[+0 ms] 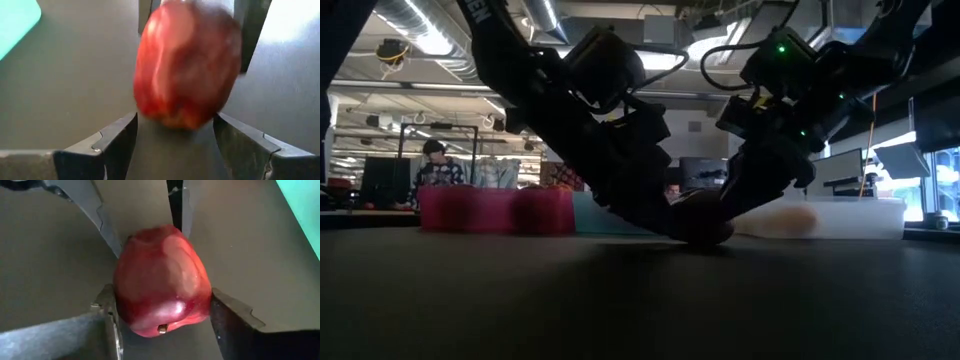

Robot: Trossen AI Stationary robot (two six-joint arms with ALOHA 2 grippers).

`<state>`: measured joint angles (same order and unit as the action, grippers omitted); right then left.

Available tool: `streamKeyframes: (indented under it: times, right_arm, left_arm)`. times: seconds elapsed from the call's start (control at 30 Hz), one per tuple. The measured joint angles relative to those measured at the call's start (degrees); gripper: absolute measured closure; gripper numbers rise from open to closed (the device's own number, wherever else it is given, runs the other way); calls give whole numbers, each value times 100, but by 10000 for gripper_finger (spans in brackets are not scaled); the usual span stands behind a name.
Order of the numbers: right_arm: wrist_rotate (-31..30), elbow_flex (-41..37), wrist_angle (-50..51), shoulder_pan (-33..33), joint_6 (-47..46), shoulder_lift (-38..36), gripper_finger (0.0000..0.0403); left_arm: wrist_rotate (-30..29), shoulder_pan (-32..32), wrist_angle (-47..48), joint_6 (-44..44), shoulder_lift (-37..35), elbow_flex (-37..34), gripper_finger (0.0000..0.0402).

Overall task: Sort produce into baskets
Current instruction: Put the apple into the pink bin

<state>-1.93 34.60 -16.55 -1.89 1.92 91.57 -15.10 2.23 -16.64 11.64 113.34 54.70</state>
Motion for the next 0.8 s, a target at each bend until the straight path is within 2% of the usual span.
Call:
streamKeyframes:
  times: [0.3,0.43,0.5,0.57,0.8]
  right_arm:
    - [0,-32,-53,0,-29,4,240]
    - [-94,-32,-36,0,0,4,241]
    - [-305,-25,13,4,68,4,241]
    - [-330,-21,45,4,76,2,241]
    - [-303,-21,54,2,113,2,242]
  left_arm:
    - [75,246,1905,3,-1079,55,144]
    - [27,313,2081,-11,-1513,56,144]
    - [-241,389,2031,-35,-1604,19,144]
    - [-506,485,2095,-133,-1624,2,144]
    - [-577,698,1937,-177,-1559,-23,144]
